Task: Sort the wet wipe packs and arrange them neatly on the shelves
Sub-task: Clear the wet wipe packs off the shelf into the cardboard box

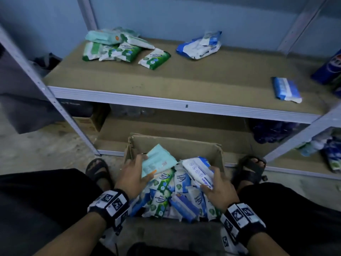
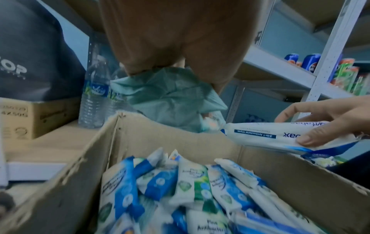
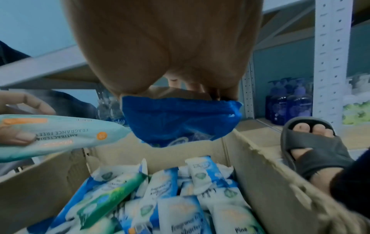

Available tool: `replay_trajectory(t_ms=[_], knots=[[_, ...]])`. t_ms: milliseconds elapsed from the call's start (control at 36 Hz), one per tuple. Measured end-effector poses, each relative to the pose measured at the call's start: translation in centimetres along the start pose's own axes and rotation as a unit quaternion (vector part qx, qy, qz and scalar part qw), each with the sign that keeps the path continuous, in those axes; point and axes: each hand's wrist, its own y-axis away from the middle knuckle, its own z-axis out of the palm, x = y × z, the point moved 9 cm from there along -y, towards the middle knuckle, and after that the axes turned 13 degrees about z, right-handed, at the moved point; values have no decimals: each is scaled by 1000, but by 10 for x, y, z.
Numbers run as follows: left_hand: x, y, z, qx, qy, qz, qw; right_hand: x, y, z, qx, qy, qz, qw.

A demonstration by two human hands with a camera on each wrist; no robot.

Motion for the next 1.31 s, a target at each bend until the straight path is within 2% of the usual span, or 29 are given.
replay_trajectory(t_ms=[111, 250, 389, 500, 694, 972, 1167, 1305], knots=[[-11, 4, 25, -41, -10, -38, 998, 5, -10, 28, -28, 42, 11, 999], [-26, 13, 60, -144, -70, -34, 987, 9, -13, 55, -51, 209, 10, 977], [-25, 13, 76, -192, -75, 0, 979, 16, -20, 91, -171, 200, 11, 965], [-21, 8, 79, -236, -108, 24, 965, 18, -22, 101, -231, 225, 34, 946], [-31, 4, 92, -311, -108, 15, 944, 17, -32, 111, -236, 275, 41, 931], [-42, 4, 102, -310, -87, 1, 947, 16, -38, 111, -239, 229, 33, 943], [-23, 6, 94, -311, -102, -5, 945, -2, -31, 99, -179, 181, 2, 967], [-11, -7, 65, -266, -94, 13, 959, -44, -20, 67, -144, 119, -57, 981]])
